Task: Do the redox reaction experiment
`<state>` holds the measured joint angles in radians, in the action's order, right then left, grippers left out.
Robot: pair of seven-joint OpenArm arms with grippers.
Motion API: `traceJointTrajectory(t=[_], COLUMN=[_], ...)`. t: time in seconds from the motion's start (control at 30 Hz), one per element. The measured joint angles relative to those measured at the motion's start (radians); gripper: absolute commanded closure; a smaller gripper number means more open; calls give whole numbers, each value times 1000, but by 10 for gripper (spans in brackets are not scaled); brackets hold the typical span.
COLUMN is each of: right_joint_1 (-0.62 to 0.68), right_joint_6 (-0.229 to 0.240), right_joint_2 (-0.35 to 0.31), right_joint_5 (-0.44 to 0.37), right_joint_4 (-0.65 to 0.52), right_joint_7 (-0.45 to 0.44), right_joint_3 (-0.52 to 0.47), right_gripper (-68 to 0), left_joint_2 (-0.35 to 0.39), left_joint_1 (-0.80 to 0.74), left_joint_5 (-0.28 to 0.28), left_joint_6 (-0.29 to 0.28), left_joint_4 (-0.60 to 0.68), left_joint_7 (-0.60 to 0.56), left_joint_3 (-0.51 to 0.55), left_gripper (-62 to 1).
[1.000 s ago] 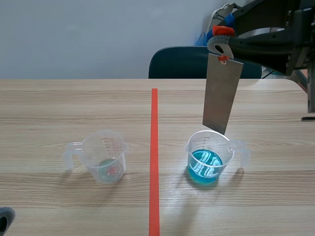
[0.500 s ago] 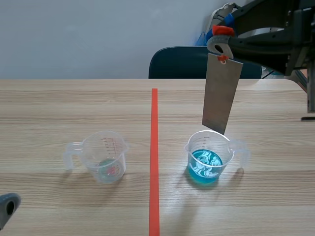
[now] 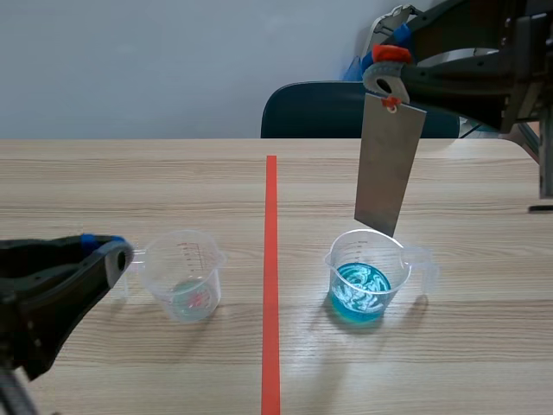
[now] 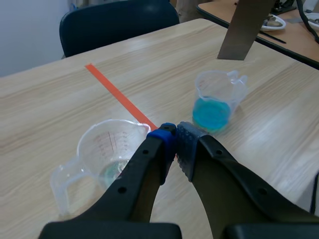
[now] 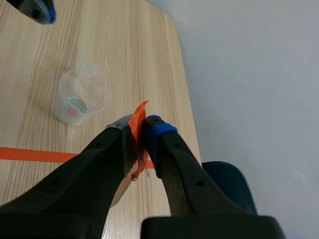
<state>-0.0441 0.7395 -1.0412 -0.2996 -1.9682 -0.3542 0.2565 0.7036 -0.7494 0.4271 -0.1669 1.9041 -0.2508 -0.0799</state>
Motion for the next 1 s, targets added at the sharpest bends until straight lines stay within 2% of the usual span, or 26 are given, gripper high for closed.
traceJointTrajectory(t=[0.17,0.3,0.47,0.73,0.93,1.0], right_joint_1=[0,0,0,0,0,0], right_joint_6=[0,0,0,0,0,0], right_joint_2=[0,0,0,0,0,0], right_joint_5=[0,0,0,0,0,0], right_joint_4=[0,0,0,0,0,0], right_joint_7=[0,0,0,0,0,0], right_joint_3=[0,0,0,0,0,0], right_gripper=[-4,-4,-4,-4,-4,-4], left_joint_2=[-6,-47,-117,-219,-296,-320], left_joint_1=[238,415,604,797,895,914], left_joint_5=[0,0,0,-9,-61,-61], left_joint_6=[52,56,59,59,58,58], left_joint_4=[-59,-180,-352,-499,-566,-590], left_joint_7=[82,131,135,135,135,135], left_joint_3=[-159,-272,-407,-552,-660,-688], left_gripper=[-25,-25,-25,-25,-25,-25])
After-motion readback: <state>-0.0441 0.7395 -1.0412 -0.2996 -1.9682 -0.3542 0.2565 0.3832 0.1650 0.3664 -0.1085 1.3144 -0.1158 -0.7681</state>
